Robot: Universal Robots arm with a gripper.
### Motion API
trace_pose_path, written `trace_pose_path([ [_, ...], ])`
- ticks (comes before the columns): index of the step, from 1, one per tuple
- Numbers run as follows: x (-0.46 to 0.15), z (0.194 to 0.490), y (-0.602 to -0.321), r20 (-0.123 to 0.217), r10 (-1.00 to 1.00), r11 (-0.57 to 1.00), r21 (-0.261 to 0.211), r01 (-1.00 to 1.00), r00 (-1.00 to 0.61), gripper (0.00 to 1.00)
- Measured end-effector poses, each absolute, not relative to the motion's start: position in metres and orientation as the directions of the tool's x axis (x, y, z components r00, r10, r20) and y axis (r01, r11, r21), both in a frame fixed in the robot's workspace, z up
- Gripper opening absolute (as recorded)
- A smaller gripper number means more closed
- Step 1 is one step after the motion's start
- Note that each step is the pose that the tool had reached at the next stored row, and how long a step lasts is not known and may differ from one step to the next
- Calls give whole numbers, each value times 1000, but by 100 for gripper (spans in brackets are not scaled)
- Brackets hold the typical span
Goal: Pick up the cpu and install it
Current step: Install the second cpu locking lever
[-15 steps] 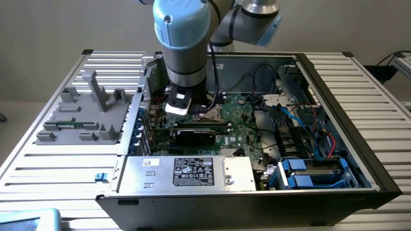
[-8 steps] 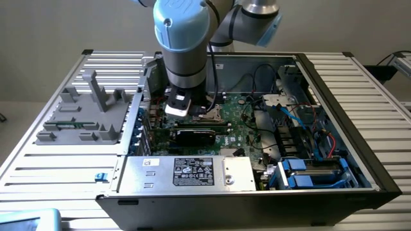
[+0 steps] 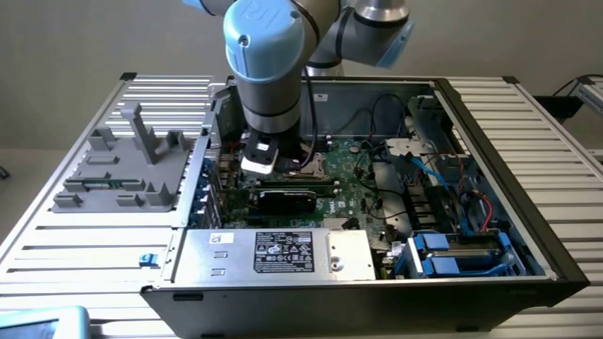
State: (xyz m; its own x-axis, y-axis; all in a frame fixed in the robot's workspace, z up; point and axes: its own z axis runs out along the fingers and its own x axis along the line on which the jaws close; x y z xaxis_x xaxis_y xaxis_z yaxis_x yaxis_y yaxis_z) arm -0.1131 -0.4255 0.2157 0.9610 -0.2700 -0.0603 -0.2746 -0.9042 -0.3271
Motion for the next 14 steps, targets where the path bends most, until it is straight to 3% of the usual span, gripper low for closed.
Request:
trace_pose_path([
  [14,-116,203,-423,-60,-270,-905,-326,-275,961,11],
])
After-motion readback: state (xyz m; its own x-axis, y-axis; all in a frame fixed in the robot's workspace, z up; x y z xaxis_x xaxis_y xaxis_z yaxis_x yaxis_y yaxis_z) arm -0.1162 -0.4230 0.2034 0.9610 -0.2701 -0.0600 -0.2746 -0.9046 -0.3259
